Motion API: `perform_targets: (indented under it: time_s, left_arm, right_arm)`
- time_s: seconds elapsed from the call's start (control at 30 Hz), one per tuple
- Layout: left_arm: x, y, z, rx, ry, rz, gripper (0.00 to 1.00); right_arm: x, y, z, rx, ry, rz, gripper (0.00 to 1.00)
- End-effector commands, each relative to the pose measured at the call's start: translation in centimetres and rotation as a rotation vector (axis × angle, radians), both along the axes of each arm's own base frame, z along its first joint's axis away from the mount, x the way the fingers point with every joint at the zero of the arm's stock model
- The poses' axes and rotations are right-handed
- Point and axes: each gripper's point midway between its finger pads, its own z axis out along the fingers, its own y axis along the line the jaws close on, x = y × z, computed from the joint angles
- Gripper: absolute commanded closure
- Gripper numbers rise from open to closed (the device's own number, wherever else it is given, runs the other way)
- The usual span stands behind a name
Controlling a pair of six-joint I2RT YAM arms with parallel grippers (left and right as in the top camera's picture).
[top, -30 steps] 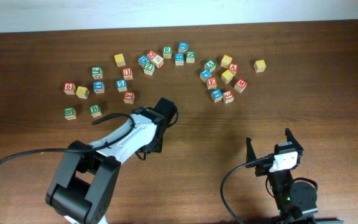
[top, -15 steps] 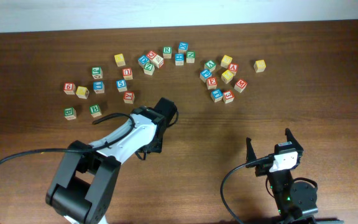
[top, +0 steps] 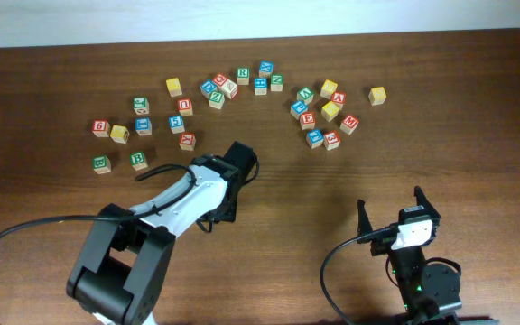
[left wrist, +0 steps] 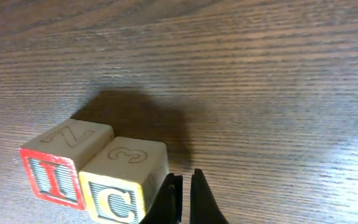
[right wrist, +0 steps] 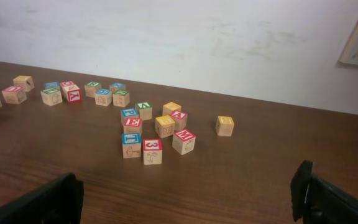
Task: Spell out ICRA
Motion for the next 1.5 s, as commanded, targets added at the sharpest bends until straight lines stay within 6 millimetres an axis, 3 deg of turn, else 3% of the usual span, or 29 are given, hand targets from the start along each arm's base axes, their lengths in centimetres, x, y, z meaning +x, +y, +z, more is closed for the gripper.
perform_targets:
  time_s: [0.0,0.17,0.37,0.43,0.87,1.0,1.33,1.47]
  left_arm:
    - [-1.0,-1.1,-0.4,-0.06,0.061,-0.016,1.0]
    - [-0.5,-2.4,3.1,-0.156,0.0,-0.036,1.0]
    - [-0.8,-2.5,9.6,-0.273,-0.145,-0.042,1.0]
    - [-1.2,-2.3,10.1,-0.288,-0.142,-0.037,1.0]
    - [-2.3,-0.8,9.3,-0.513,0.012,-0.026,1.0]
    - [-2.6,0.3,8.1,-0.511,0.024,0.017,1.0]
    - [-3.1,0.4,4.5,-0.515,0.007,0.014,1.0]
    - [-3.7,1.6,2.9,-0.458,0.004,0.035,1.0]
  right_arm:
    - [0.0,-0.2,-0.3,0.011,0.007,-0.009,0.02]
    - [0.0,-0.2,-0.3,0.011,0.007,-0.009,0.02]
    - [0.0,-0.2,-0.3,0.011,0.007,-0.009,0.02]
    - [0.0,-0.2,-0.3,0.011,0.007,-0.009,0.02]
    - [0.0,-0.2,-0.3,0.011,0.007,-0.009,0.02]
    - [0.0,-0.2,-0.3,0.011,0.007,-0.009,0.02]
    - [0.0,-0.2,-0.3,0.011,0.007,-0.009,0.02]
    - [0.0,-0.2,-0.3,0.011,0.007,-0.009,0.02]
